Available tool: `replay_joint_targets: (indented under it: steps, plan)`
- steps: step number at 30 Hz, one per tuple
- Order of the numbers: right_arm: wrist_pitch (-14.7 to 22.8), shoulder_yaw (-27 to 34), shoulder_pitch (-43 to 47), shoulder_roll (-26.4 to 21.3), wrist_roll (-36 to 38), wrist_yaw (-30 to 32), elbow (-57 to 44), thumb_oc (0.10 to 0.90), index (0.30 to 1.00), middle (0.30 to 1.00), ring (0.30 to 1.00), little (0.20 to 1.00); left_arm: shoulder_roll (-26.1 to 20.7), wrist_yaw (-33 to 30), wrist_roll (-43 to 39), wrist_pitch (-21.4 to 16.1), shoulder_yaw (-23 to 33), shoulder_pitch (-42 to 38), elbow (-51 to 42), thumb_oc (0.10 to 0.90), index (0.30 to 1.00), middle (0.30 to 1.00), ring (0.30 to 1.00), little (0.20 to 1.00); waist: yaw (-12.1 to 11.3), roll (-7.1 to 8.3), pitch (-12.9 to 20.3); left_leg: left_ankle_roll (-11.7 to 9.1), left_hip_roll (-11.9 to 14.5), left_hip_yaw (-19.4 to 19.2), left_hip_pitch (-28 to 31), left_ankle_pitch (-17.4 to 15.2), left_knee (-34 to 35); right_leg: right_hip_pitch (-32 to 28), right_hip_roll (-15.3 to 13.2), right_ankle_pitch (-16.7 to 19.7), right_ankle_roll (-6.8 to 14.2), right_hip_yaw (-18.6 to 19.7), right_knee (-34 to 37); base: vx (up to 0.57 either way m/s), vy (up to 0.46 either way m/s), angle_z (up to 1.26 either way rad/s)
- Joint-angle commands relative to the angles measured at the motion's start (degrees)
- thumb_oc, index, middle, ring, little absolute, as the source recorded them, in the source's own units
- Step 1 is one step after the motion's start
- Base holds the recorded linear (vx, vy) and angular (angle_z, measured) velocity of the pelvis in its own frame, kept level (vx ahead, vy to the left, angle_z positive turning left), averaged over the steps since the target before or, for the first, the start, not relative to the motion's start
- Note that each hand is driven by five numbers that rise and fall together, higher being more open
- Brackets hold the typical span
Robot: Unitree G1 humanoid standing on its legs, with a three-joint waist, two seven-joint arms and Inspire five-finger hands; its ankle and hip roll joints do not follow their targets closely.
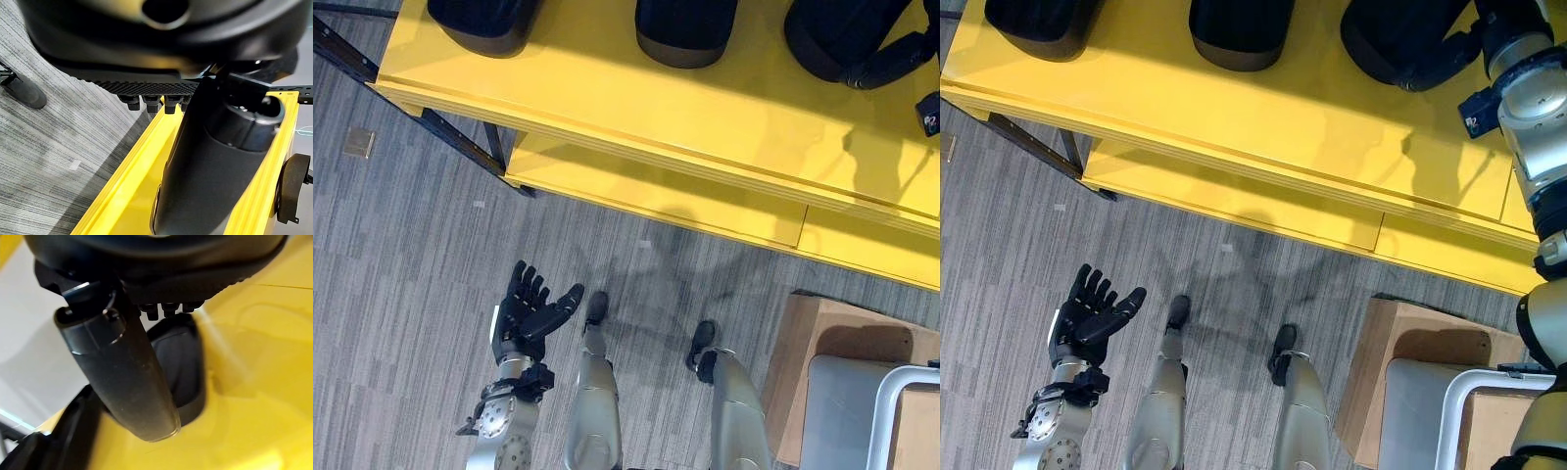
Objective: Move parts from the plastic box to the shelf.
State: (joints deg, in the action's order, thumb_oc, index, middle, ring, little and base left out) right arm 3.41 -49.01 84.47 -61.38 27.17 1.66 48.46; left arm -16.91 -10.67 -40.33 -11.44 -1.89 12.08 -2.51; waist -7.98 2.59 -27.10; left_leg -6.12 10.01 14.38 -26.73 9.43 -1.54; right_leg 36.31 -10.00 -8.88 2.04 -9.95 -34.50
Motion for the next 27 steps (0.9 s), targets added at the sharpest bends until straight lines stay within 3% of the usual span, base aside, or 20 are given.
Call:
replay_joint_targets:
  steps: [1, 7, 15, 27]
  plan:
    - [3.7, -5.1, 14.2, -6.1, -0.3, 3.4, -2.1, 0.9, 1.0, 1.0, 1.0, 1.0, -3.9, 0.0, -1.2, -5.5, 3.2, 0.0, -7.2, 0.9, 1.0, 1.0, 1.0, 1.0, -0.5, 3.06, 0.1, -0.2, 2.6, -4.3, 11.6, -4.7, 2.8, -7.2, -0.7, 1.8, 3.9, 1.2, 7.3, 0.0, 0.0, 0.0]
    - [3.7, -6.3, 15.1, -7.5, 0.2, 2.9, -5.3, 0.9, 1.0, 1.0, 1.0, 1.0, -4.3, 0.3, -1.2, -5.3, 3.7, -0.1, -7.3, 0.9, 1.0, 1.0, 1.0, 1.0, 0.0, 4.27, 0.6, -0.3, 2.8, -4.7, 12.7, -5.1, 2.8, -8.0, -0.6, 1.6, 4.0, 1.3, 7.5, 0.0, 0.0, 0.0]
    - [4.1, -7.1, 17.0, -6.9, 1.2, 3.3, -4.2, 0.9, 1.0, 1.0, 1.0, 1.0, -4.5, 0.5, -1.9, -5.4, 4.0, 0.4, -7.6, 0.9, 1.0, 1.0, 1.0, 1.0, 0.0, 4.69, 1.3, -0.3, 2.9, -4.7, 13.0, -4.7, 3.7, -8.2, -0.6, 2.2, 4.1, 1.1, 8.4, 0.0, 0.0, 0.0]
    - [4.3, -6.2, 17.8, -2.6, 2.0, 4.1, 2.7, 0.9, 1.0, 1.0, 1.0, 1.0, -3.9, 0.4, -3.0, -6.0, 3.4, 0.8, -7.9, 0.9, 1.0, 1.0, 1.0, 1.0, -1.3, 3.32, 0.5, -0.3, 2.6, -4.0, 12.4, -4.2, 4.5, -7.7, -1.0, 1.3, 3.9, 0.5, 7.6, 0.0, 0.0, 0.0]
